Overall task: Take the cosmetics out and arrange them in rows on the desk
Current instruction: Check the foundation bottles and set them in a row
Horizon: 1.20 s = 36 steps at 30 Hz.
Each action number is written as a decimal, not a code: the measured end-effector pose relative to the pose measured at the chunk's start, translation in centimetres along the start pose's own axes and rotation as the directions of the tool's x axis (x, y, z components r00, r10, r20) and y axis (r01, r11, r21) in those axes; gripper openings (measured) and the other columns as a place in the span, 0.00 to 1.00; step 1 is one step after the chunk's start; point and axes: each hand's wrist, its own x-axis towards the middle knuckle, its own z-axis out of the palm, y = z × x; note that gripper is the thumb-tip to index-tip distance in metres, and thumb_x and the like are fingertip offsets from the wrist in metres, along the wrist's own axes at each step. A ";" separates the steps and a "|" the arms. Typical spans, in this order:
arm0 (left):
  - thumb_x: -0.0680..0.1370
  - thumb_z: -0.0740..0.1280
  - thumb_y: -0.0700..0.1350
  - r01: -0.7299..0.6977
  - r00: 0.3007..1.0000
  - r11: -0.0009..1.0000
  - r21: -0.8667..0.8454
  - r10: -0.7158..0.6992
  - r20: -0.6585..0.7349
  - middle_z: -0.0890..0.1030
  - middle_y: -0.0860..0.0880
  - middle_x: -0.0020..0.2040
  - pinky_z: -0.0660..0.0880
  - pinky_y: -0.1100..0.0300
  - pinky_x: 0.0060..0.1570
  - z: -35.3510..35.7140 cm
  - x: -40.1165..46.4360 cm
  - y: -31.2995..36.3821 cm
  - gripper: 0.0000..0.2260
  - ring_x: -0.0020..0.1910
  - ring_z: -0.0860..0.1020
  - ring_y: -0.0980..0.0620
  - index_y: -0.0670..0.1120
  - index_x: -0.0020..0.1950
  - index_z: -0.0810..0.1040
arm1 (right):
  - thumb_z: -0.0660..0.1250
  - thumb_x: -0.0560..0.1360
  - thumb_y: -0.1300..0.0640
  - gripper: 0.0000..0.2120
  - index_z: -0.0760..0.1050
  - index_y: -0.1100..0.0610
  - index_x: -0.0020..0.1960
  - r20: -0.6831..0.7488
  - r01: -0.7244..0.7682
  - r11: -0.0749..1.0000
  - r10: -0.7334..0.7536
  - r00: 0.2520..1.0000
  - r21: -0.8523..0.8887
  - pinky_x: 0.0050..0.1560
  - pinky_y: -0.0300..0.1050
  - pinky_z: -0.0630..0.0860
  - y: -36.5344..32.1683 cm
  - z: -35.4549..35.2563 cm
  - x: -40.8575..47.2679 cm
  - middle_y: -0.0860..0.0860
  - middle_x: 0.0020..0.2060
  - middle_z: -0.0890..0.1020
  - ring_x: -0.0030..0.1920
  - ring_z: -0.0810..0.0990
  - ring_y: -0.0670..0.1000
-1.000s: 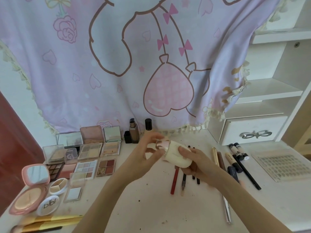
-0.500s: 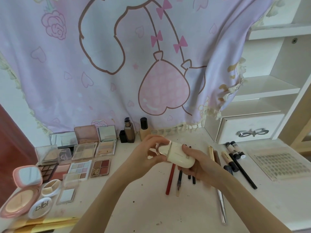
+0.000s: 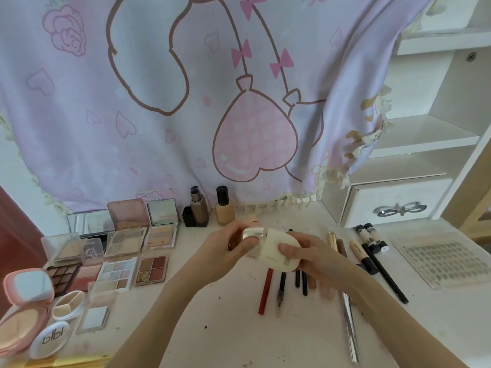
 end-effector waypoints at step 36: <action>0.70 0.67 0.38 0.463 0.845 0.847 -0.262 -0.511 -0.158 0.80 0.44 0.44 0.76 0.55 0.45 10.4 17.5 -2.3 0.05 0.45 0.78 0.45 0.44 0.42 0.73 | 0.66 0.74 0.58 0.16 0.71 0.62 0.59 -0.634 -0.219 0.791 -0.256 0.730 -0.571 0.44 0.39 0.63 1.1 -7.9 10.3 0.57 0.54 0.78 0.55 0.76 0.58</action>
